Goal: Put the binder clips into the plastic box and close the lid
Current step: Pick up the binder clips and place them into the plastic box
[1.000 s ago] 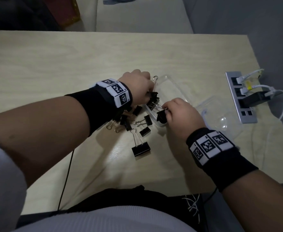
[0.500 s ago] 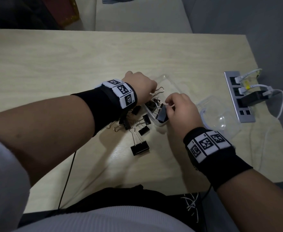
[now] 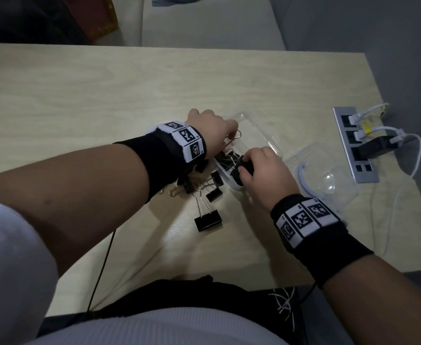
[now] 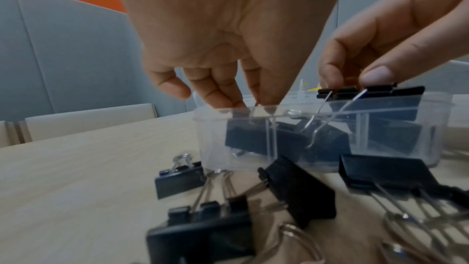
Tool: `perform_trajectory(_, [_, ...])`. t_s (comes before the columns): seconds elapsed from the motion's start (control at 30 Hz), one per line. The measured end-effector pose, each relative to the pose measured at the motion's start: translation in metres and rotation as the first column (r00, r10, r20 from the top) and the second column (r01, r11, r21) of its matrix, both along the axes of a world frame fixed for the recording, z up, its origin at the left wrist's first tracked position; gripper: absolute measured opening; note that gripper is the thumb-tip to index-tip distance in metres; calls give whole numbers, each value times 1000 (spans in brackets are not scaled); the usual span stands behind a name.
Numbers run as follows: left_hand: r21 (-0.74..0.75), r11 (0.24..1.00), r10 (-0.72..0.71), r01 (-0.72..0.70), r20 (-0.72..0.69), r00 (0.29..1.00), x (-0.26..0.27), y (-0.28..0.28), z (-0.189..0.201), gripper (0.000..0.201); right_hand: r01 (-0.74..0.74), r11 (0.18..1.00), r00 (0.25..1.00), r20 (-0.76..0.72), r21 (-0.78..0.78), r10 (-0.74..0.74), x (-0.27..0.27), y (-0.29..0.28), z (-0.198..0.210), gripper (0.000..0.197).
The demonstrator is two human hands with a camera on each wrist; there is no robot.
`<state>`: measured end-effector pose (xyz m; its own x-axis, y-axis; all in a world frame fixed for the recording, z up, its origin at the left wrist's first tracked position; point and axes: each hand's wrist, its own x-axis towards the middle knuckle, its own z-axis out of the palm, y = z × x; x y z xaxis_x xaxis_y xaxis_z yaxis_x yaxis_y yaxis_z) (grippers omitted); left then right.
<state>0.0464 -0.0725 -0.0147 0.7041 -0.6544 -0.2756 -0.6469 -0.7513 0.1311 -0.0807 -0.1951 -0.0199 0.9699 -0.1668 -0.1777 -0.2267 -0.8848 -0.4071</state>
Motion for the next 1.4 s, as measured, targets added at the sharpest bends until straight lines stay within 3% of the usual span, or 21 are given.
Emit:
perform_trajectory(0.27, [-219, 946, 218, -241, -122, 968, 5, -3, 15, 23, -2, 1000, 1000, 12, 28, 2, -1, 0, -1, 24])
perform_trajectory(0.33, [-208, 941, 237, -267, -156, 959, 5, -2, 16, 24, -1, 999, 1000, 8, 34, 0, 0, -1, -1, 24])
perform_trajectory(0.43, [-78, 956, 262, -284, -212, 941, 4, -1, 11, 22, 10, 998, 1000, 12, 61, -11, 0, -3, 2, 23])
perform_trajectory(0.6, [45, 986, 166, -162, -139, 976, 3, 2, 14, 29, -63, 995, 998, 8, 71, 63, -6, -4, 6, 31])
perform_trajectory(0.87, [2, 1000, -27, 28, -217, 976, -2, 11, 15, 32, -46, 998, 999, -17, 36, 46, -6, -1, 6, 34])
perform_trajectory(1.0, [-22, 999, -50, 48, -117, 992, -1, 10, 18, 22, -41, 998, 999, -16, 43, 42, -6, -2, 5, 35])
perform_trajectory(1.1, [-60, 996, -70, 62, -141, 987, 1, 11, 22, 19, -52, 998, 998, -24, 33, 53, -6, -2, 4, 35])
perform_trajectory(1.27, [62, 995, -57, 73, -227, 972, -3, 9, 15, 55, -46, 998, 998, -33, 37, 47, -5, -1, 4, 37])
perform_trajectory(1.4, [84, 996, -19, 35, -188, 982, -5, 3, 9, 42, -53, 998, 997, -46, 24, 54, -3, -1, 4, 37])
